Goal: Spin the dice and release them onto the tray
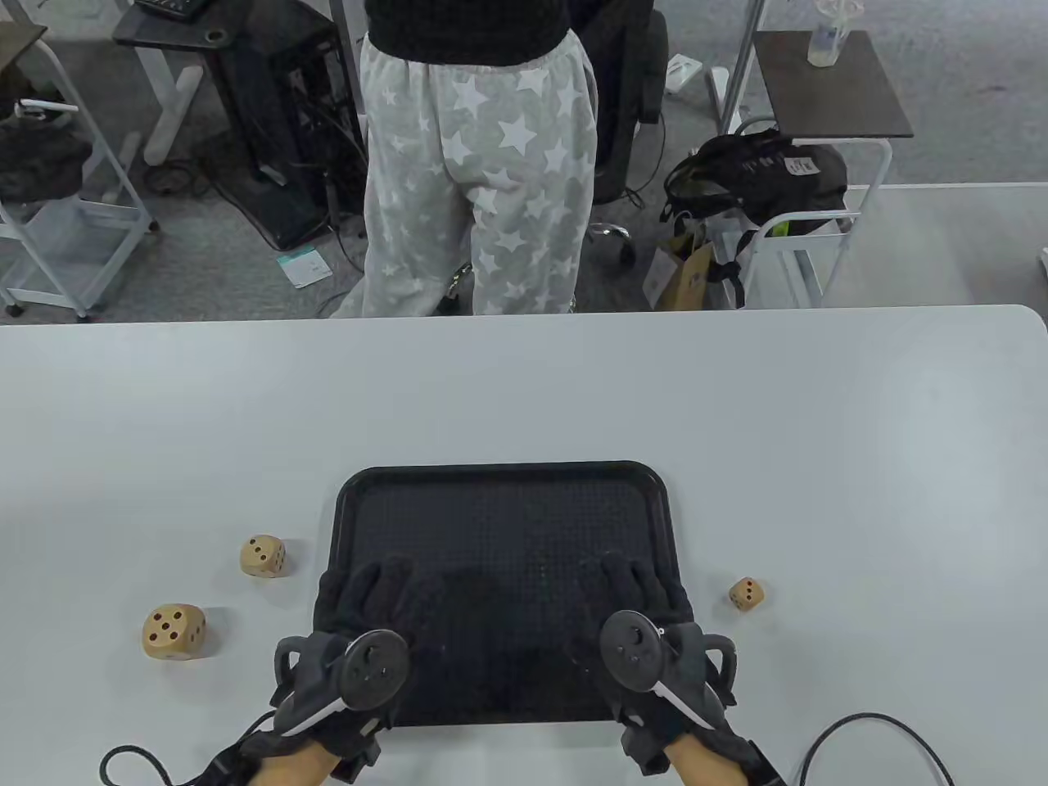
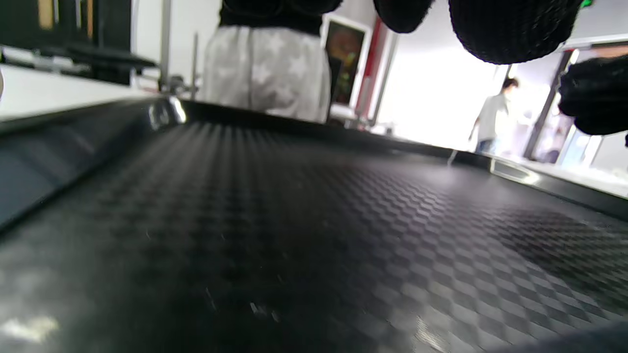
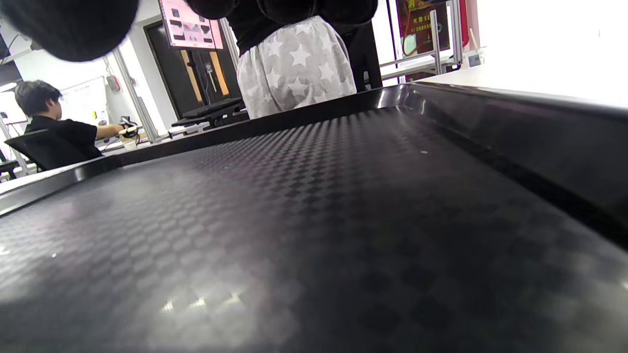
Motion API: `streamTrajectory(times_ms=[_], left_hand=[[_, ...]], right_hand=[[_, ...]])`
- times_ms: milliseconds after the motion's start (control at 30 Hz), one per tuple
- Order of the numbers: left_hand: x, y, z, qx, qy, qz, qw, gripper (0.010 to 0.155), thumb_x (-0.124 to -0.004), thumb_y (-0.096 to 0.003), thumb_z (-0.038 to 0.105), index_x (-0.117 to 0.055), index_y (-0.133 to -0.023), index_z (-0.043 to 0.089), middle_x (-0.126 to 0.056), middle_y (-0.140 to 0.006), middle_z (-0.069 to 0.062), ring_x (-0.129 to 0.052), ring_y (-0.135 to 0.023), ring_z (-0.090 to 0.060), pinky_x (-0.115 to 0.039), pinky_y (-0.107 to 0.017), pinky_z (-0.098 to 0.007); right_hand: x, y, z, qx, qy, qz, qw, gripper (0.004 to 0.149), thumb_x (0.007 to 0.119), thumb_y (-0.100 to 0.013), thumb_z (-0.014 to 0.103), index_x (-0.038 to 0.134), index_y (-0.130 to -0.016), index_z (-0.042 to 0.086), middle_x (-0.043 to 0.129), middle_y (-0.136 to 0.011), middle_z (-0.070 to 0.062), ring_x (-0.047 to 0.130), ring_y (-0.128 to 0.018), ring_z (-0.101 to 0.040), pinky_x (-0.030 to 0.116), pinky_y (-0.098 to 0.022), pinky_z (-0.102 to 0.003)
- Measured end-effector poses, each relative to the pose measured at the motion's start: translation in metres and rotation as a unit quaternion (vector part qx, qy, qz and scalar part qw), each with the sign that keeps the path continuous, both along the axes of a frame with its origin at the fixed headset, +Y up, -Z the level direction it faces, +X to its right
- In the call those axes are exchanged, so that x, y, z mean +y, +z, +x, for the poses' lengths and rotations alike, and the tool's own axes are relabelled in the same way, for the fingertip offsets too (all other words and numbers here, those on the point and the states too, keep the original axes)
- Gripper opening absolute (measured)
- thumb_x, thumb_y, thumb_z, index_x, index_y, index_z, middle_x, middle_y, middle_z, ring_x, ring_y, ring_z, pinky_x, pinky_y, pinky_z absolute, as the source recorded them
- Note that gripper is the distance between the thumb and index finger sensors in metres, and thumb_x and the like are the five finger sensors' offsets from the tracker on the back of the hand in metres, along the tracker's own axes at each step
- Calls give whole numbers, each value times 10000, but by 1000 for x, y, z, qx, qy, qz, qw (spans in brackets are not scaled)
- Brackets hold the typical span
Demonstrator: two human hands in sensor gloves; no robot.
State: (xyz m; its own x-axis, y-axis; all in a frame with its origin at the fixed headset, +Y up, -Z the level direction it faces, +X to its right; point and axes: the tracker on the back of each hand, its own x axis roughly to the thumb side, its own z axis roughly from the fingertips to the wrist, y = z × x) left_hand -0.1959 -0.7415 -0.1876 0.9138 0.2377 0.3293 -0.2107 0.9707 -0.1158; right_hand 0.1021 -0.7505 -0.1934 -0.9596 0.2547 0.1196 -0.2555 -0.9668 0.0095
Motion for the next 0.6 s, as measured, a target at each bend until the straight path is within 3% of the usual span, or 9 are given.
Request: streamTrajectory(times_ms=[400,600], left_hand=[[1,6,4,-14,-5,10,1000,723,-686,-433,596,-442,-1069,354,-310,-1183,-112,-427,-1092,-461,-202,-768,-747],[0,5,0,-8,-12,14,1000,718,-687,-432,594,-448,-1066,356,-313,-1182,-112,-430,-1091,-460,-204,-768,-747]], right_hand=[[2,2,1,-4,-1,10,1000,813,701,-356,622,345,-1057,412,332,-1161,6,437,-1084,-297,409,-779,-620],[19,8,31,-61,-31,40,997,837,711,-349,630,322,-1061,423,297,-1169,6,385,-1094,-306,345,-788,-635]])
